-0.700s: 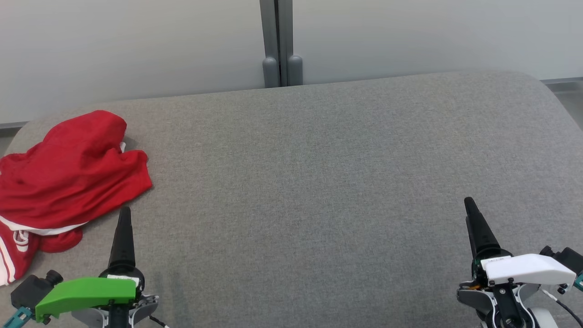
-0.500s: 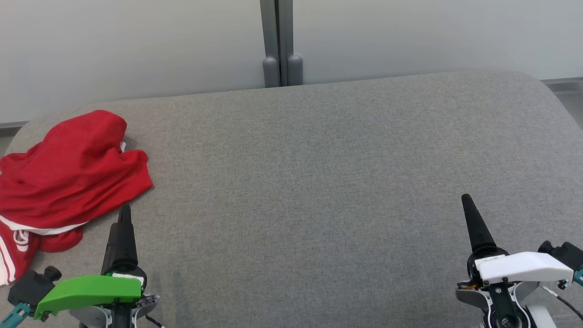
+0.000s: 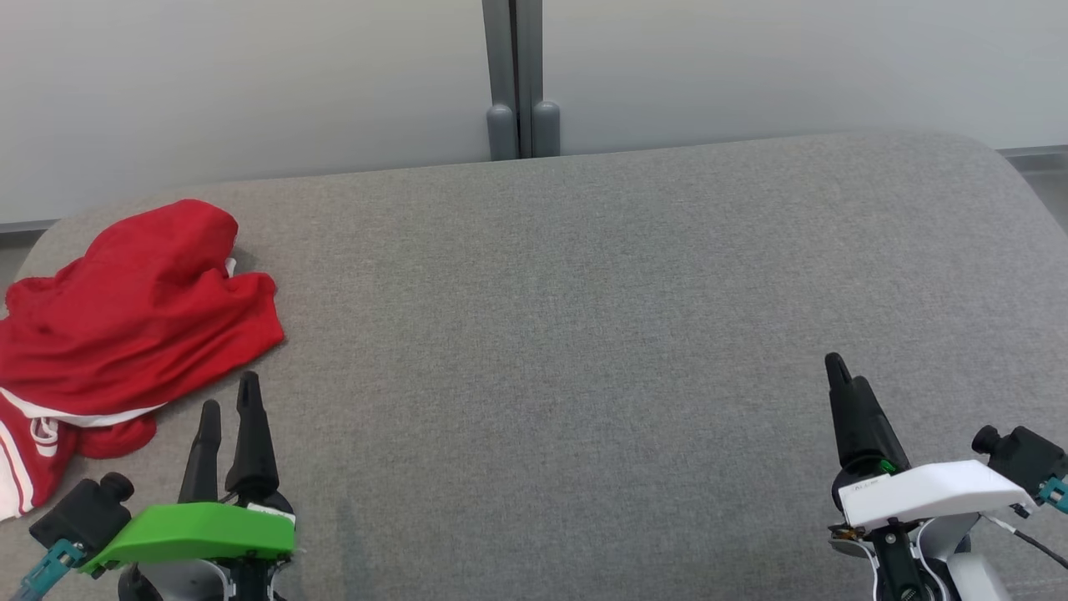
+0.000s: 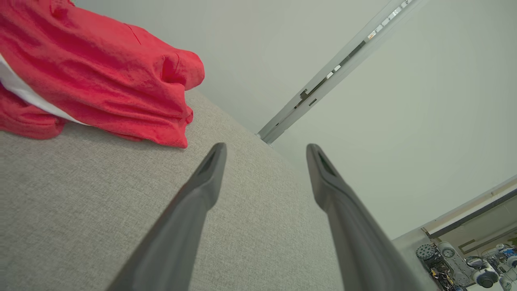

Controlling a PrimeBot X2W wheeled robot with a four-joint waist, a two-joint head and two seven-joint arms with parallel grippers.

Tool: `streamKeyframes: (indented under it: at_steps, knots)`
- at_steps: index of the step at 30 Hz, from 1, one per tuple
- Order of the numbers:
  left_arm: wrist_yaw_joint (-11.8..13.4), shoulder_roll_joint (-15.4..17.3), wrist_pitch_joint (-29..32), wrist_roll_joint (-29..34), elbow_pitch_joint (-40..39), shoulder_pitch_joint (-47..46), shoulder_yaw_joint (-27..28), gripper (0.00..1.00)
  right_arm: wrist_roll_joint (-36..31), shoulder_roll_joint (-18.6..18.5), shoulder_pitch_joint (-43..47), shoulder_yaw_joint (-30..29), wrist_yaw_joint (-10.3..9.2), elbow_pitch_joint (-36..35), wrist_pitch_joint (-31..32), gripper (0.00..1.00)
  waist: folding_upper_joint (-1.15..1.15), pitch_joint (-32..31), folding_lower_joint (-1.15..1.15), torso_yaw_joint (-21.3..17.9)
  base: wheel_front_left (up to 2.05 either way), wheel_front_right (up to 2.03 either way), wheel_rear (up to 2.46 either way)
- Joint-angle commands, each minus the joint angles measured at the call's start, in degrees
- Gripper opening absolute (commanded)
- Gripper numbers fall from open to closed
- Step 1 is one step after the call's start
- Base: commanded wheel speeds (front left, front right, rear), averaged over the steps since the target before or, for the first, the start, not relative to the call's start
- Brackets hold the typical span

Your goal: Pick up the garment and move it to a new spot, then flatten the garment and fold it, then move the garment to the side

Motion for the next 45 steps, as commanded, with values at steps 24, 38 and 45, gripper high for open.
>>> streamKeyframes:
  at_steps: [24,38,45]
  knots:
    - [2.36,2.44,-4.33,23.12,-1.35,-0.54,-4.29,1.00,-21.47,-1.17,0.36,1.51,0.02,-1.23,-4.37,1.00,0.00,0.68,0.00,0.60,0.00,0.00,0.00]
    - [3.11,3.28,-6.20,30.85,-0.33,-0.25,-6.46,1.00,-30.02,-1.26,1.04,1.77,0.02,-1.44,-5.65,1.00,0.00,0.97,0.00,0.84,0.00,0.00,0.00]
    - [3.98,3.43,-7.00,33.95,0.49,-0.35,-6.76,1.00,-33.91,-1.10,1.35,1.44,0.03,-1.91,-5.96,1.00,0.00,0.97,0.00,1.03,0.00,0.00,0.00]
